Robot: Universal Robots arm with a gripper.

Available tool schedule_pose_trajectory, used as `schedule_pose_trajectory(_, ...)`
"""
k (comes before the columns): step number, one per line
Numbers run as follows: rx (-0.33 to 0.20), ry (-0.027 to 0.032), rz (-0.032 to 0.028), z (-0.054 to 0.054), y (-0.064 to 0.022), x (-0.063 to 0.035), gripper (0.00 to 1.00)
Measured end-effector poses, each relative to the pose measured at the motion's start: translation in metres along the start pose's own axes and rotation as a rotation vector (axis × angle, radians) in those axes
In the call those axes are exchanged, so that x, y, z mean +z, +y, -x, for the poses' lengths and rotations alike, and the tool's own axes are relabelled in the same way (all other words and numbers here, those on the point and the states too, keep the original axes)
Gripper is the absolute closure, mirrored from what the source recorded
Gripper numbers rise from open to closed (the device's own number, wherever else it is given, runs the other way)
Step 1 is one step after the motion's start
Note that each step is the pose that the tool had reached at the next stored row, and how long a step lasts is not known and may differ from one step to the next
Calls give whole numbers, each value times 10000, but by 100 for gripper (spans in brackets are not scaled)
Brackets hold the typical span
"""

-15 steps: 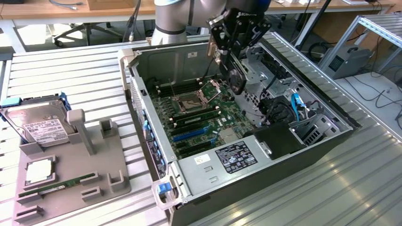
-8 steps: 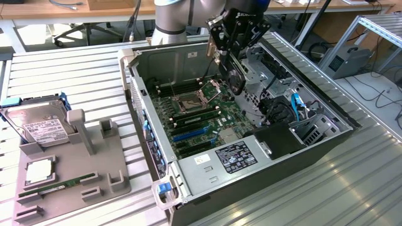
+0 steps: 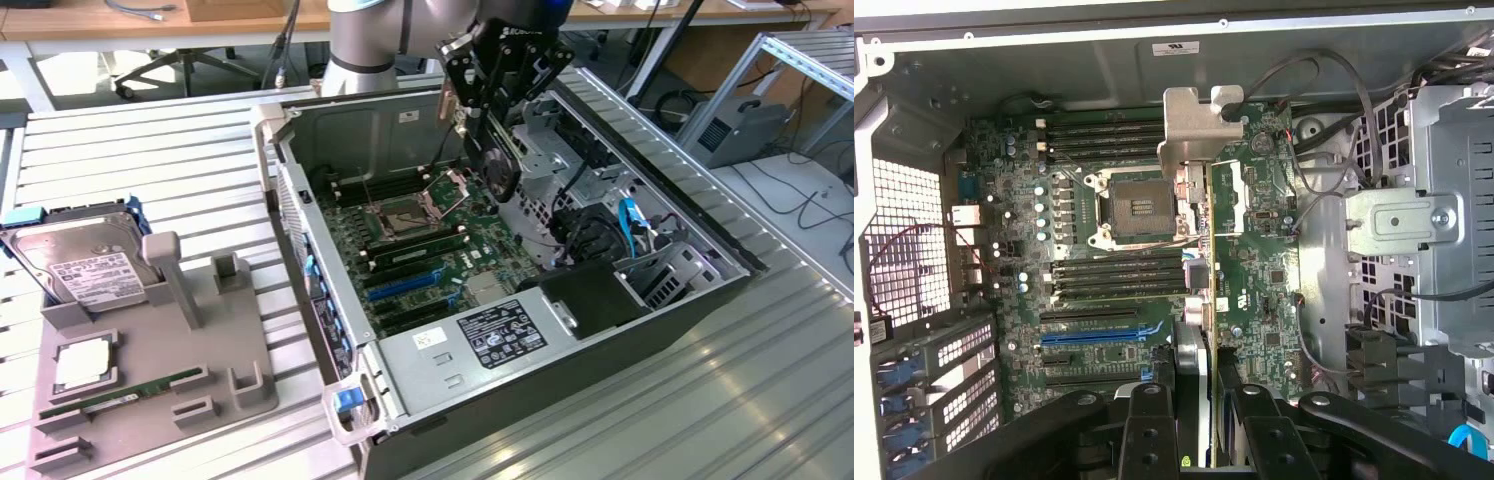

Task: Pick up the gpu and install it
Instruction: 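Insert the gpu into the slot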

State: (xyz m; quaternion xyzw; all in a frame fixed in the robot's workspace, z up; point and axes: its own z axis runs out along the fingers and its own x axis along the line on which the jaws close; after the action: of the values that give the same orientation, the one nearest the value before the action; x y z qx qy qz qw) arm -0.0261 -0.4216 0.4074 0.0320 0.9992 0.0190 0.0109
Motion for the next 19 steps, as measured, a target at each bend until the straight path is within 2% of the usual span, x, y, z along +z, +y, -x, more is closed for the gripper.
schedule_pose_trajectory(10,-127,5,3,0,0,0,73)
schedule_pose_trajectory(19,-614,23,14,0,0,1,73)
